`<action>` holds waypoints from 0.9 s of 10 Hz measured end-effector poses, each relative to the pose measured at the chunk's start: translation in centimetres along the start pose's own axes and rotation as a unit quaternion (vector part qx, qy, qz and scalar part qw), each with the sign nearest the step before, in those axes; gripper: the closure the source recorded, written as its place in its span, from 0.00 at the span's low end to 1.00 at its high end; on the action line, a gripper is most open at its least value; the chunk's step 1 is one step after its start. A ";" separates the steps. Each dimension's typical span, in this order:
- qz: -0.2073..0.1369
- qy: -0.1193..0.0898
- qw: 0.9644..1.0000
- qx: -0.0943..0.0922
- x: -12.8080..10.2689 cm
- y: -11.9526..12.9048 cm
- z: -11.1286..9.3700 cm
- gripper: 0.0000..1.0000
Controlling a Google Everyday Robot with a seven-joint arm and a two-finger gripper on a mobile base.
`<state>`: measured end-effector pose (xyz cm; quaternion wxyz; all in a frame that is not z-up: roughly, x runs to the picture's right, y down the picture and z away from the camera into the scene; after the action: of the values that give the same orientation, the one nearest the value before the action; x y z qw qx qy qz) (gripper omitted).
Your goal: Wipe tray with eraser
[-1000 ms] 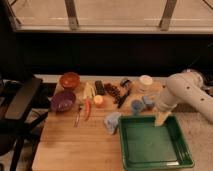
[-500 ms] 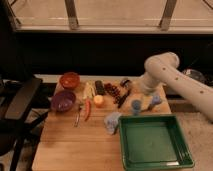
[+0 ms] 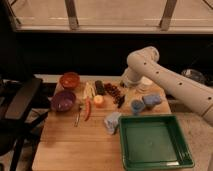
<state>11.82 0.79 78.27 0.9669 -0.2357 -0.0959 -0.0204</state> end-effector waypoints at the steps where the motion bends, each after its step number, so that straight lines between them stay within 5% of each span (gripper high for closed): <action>1: 0.001 0.000 1.000 0.000 0.1 0.0 0.0 0.20; 5: 0.036 -0.015 0.999 0.006 0.0 -2.0 0.4 0.20; 9: 0.087 -0.050 0.995 0.010 -5.2 -5.8 2.9 0.20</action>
<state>5.72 -3.01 82.38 0.9613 -0.2342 -0.1231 0.0766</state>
